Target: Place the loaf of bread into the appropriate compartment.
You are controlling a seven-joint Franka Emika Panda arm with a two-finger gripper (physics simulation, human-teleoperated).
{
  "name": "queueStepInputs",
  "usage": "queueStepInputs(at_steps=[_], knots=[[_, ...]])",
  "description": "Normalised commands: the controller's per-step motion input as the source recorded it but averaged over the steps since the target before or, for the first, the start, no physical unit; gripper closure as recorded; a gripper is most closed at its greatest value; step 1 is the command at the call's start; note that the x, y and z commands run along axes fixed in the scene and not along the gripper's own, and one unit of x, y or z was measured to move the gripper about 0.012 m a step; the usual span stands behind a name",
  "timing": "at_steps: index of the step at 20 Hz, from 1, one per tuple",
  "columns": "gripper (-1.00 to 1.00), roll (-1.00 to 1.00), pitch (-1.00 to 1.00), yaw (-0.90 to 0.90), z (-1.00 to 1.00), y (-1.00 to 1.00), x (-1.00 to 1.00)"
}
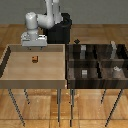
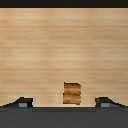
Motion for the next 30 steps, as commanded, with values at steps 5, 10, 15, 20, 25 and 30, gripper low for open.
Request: queueStepInputs(at_steps=[5,10,15,20,25,30], knots=[[-1.0,0.0,0.0,0.0,0.0,-0.2,-0.2],[-1.0,0.0,0.0,0.0,-0.2,0.0,-0.2],[-1.0,0.0,0.0,0.0,-0.8,0.0,0.0],[-1.0,0.0,0.0,0.0,-0.4,-0.05,0.2],[-1.0,0.0,0.0,0.0,0.0,0.0,0.0],[-1.0,0.0,0.0,0.0,-0.8,0.0,0.0]])
